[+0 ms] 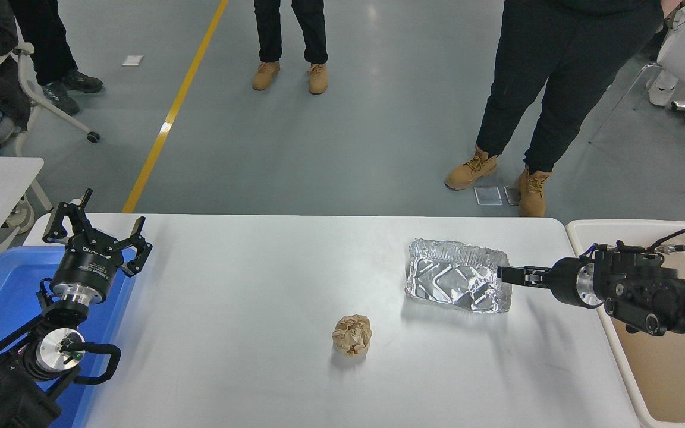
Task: Clean the table surface
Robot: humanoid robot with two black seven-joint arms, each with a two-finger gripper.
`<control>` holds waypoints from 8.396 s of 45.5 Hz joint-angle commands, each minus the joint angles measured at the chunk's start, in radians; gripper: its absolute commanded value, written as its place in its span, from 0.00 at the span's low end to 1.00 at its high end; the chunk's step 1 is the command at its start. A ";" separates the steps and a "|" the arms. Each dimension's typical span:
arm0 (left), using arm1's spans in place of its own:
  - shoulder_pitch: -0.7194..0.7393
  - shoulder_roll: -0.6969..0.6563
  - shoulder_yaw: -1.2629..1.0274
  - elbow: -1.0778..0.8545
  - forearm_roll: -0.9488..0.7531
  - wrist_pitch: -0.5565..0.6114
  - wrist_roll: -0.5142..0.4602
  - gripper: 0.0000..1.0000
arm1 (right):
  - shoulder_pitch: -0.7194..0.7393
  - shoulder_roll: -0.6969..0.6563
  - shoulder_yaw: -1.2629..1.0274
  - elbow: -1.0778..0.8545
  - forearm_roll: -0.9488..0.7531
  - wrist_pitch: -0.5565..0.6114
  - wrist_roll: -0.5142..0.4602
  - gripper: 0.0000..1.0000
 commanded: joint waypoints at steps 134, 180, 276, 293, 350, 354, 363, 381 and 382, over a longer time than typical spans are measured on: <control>0.000 0.000 0.000 0.000 0.000 0.000 0.000 0.99 | 0.001 0.005 -0.023 -0.096 0.083 0.044 0.051 0.00; 0.000 0.000 0.000 0.000 0.000 0.000 0.000 0.99 | 0.380 -0.411 -0.077 0.314 0.068 0.139 0.057 0.00; 0.001 0.000 0.000 0.000 0.000 0.000 0.000 0.99 | -0.056 -0.604 -0.051 -0.077 0.513 0.173 0.082 0.00; 0.000 0.000 0.000 0.000 0.000 0.000 0.000 0.99 | -0.122 -0.502 -0.046 -0.181 0.592 0.176 0.004 0.00; 0.001 0.000 0.000 0.000 0.000 0.000 0.000 0.99 | -0.355 -0.258 0.067 -0.404 0.628 0.159 -0.171 0.00; 0.000 0.000 0.000 0.000 0.000 0.000 0.000 0.99 | -0.357 -0.249 0.076 -0.404 0.628 0.159 -0.179 0.00; 0.000 0.000 0.000 0.000 0.000 0.000 0.000 0.99 | -0.375 -0.227 0.078 -0.405 0.629 0.154 -0.188 0.00; 0.001 0.000 0.000 0.000 0.000 0.000 0.000 0.99 | -0.389 -0.226 0.113 -0.405 0.625 0.148 -0.191 0.00; 0.001 0.000 0.000 0.000 0.000 0.000 0.000 0.99 | -0.389 -0.226 0.113 -0.405 0.625 0.148 -0.191 0.00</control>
